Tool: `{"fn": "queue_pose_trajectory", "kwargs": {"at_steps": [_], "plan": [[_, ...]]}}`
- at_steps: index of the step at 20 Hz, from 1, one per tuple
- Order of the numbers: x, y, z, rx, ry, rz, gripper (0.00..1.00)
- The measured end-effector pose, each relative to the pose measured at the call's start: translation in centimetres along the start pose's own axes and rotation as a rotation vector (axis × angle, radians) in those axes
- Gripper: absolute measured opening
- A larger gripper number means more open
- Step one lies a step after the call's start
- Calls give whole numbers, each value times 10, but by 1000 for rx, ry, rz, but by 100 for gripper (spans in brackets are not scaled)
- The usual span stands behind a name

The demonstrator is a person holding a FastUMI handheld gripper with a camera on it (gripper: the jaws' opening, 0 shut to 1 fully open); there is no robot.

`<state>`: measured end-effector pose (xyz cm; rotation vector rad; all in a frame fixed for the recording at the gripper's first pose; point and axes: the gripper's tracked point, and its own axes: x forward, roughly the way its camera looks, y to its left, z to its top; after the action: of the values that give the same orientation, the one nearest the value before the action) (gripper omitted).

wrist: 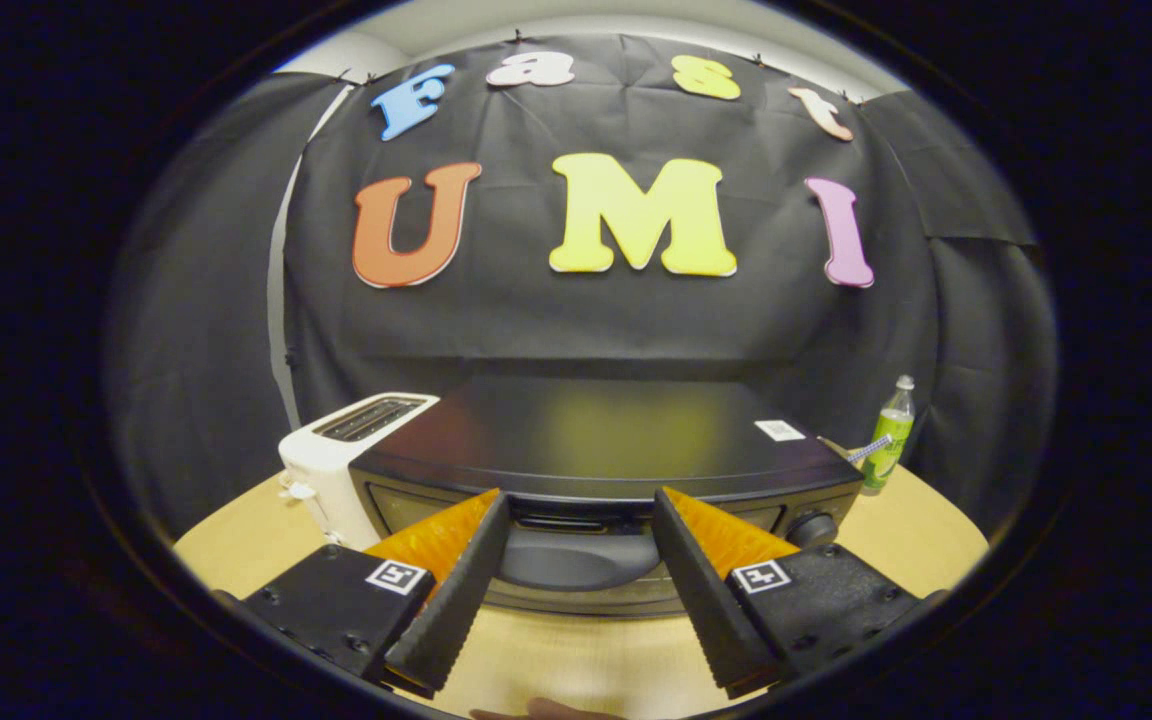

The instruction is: Open the toaster oven, put the food inside, and close the toaster oven door.

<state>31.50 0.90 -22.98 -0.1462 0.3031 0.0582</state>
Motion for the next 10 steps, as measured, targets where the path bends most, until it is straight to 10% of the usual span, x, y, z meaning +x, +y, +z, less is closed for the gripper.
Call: {"fn": "queue_pose_trajectory", "kwargs": {"at_steps": [10], "plan": [[2,0,-3,1,28,7,96]]}}
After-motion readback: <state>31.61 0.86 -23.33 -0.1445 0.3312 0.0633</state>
